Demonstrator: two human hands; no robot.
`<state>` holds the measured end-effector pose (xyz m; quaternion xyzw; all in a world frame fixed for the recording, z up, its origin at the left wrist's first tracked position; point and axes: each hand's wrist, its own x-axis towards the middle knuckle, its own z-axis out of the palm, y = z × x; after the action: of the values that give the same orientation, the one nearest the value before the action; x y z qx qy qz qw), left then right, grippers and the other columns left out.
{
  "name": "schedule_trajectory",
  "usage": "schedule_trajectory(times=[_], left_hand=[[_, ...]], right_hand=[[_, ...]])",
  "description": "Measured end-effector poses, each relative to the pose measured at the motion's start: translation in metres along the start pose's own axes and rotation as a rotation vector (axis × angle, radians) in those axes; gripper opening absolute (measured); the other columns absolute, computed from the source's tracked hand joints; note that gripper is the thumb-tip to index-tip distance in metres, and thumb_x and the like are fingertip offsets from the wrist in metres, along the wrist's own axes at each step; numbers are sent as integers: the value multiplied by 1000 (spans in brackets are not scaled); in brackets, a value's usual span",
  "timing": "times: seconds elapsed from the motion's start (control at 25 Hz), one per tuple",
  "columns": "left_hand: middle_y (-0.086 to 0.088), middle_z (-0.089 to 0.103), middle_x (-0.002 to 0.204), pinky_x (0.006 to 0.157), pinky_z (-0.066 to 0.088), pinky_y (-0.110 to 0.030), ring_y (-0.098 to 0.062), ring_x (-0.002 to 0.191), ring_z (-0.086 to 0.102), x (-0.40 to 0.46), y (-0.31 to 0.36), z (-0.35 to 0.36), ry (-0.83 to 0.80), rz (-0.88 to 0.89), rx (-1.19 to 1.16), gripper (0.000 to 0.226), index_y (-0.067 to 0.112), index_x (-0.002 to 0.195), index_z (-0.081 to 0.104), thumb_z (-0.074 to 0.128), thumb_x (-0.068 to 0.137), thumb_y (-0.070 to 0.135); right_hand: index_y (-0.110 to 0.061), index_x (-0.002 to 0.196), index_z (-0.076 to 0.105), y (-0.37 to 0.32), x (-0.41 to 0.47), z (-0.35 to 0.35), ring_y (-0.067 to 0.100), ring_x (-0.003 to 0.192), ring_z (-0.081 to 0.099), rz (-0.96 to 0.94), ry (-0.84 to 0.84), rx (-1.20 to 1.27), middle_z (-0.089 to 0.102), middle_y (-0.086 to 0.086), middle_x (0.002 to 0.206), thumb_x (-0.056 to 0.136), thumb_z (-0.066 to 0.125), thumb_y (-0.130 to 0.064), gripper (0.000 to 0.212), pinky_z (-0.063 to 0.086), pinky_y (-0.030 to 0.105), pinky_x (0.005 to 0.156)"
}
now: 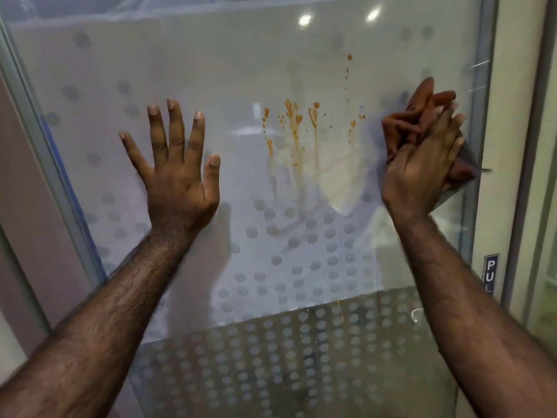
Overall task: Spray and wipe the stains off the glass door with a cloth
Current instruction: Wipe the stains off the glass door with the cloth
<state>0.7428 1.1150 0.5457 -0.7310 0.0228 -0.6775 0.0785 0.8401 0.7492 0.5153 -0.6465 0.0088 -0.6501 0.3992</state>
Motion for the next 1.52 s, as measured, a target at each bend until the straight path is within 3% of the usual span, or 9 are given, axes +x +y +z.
schedule_trajectory(times=[0.12,0.32,0.52,0.6,0.84,1.0,1.12,1.32,1.52], left_hand=[[-8,6,184,127,2,-80,-37,170,3,1,0,1,-8,6,2,65,28,175,14,23,115,52],[-7,5,184,128,1,-78,-36,170,1,-1,-3,2,-7,22,0,65,27,175,16,20,115,52],[-5,6,184,129,3,-77,-32,171,2,0,-5,-1,-10,22,-12,61,29,174,17,21,116,47],[-5,7,184,130,3,-76,-31,171,2,1,-5,-3,-12,21,-39,61,29,174,19,20,116,47],[-9,13,183,130,3,-72,-34,170,8,2,1,-12,-24,18,-62,62,26,172,29,22,115,51],[-18,44,167,129,18,-67,-37,158,37,22,-15,-21,76,72,-57,57,17,160,49,29,116,47],[-18,43,169,131,14,-69,-36,161,34,46,-32,-25,119,67,-20,54,14,160,48,33,116,41],[-13,28,178,131,7,-74,-33,168,20,58,-43,-22,115,3,-21,58,13,165,43,34,116,41],[-8,26,180,131,3,-71,-26,169,15,56,-48,-16,123,3,-50,59,18,167,41,31,116,46]], right_hand=[[-5,172,26,-48,6,14,36,169,20,-41,-22,2,27,15,180,116,32,-34,62,11,55,139],[1,167,36,-143,-65,29,42,165,30,-456,-150,-19,34,22,175,110,48,-22,62,21,60,135],[-2,168,36,-151,-95,29,37,166,28,-612,-227,-36,32,18,177,114,41,-29,60,19,55,137],[-1,168,37,-130,-78,25,38,166,29,-563,-207,-22,33,20,176,111,40,-24,62,21,56,136],[1,171,23,-47,20,2,37,169,17,4,-46,-19,23,20,180,112,32,-33,68,15,58,137],[-6,173,18,-65,57,8,35,171,12,40,-27,-49,18,14,183,111,22,-39,70,10,56,138],[-12,174,23,-103,57,17,34,171,12,-89,-78,-47,19,11,183,116,25,-36,63,9,54,139],[-7,170,35,-160,-7,33,42,166,26,-520,-167,-76,28,20,179,111,41,-33,64,16,58,137],[-12,173,29,-133,-45,26,32,170,17,-803,-262,-64,22,13,182,117,39,-39,62,15,56,137]])
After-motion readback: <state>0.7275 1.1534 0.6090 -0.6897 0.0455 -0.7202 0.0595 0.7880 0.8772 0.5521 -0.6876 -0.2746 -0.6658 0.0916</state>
